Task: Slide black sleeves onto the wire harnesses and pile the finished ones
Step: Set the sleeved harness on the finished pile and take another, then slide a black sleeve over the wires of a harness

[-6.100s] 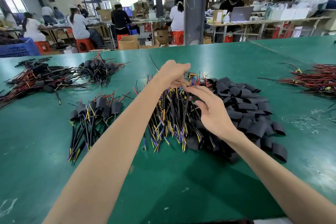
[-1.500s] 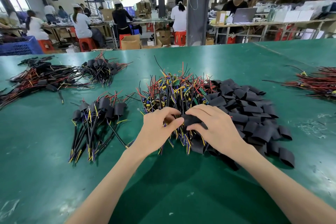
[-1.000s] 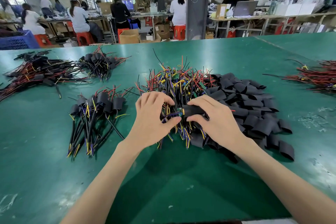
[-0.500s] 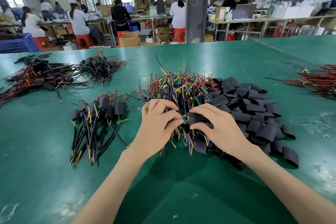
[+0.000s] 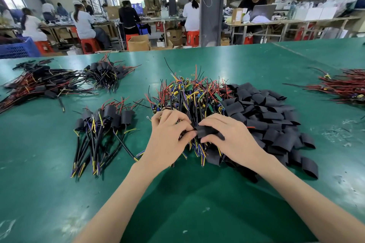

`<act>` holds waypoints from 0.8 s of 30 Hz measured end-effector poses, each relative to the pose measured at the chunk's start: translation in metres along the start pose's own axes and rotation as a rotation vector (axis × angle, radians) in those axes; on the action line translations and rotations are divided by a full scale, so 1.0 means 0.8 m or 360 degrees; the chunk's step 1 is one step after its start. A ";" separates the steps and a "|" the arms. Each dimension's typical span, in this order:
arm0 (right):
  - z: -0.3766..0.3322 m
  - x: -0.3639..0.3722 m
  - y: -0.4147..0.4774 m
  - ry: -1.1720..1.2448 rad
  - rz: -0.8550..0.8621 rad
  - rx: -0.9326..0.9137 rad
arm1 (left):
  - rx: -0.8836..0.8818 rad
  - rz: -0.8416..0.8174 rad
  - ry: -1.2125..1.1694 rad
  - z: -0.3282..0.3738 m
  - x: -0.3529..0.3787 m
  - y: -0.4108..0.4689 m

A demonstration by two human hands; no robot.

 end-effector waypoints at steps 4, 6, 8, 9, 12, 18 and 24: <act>0.001 0.002 0.001 -0.0015 0.0024 0.0012 | -0.0042 0.0041 0.0044 0.002 -0.001 0.001; 0.001 0.004 0.001 -0.0013 0.0041 0.0034 | -0.0044 0.0046 0.0044 0.002 -0.003 0.003; 0.000 0.006 0.002 0.0030 0.0057 0.0045 | -0.0006 0.0002 -0.0018 0.002 -0.006 0.005; -0.001 0.007 0.002 0.0040 0.0070 0.0035 | 0.0003 -0.0009 -0.0066 0.002 -0.010 0.006; 0.002 0.003 0.005 -0.0103 0.0199 -0.0018 | -0.0075 0.0133 -0.0124 0.000 -0.027 0.014; 0.020 -0.015 0.005 -0.0261 0.0520 0.0213 | -0.0562 0.0840 0.0398 -0.077 -0.071 0.030; 0.035 -0.017 0.004 -0.0459 0.0520 0.0412 | -0.1176 0.0519 0.0977 -0.177 -0.068 -0.004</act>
Point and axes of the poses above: each hand's wrist, its own y-axis towards the middle knuckle, its own x-axis out of the palm, z = x × y, the point moved 2 cm from there along y, towards the middle knuckle, and after that the axes turned 14 degrees about z, right-handed, at the moved point
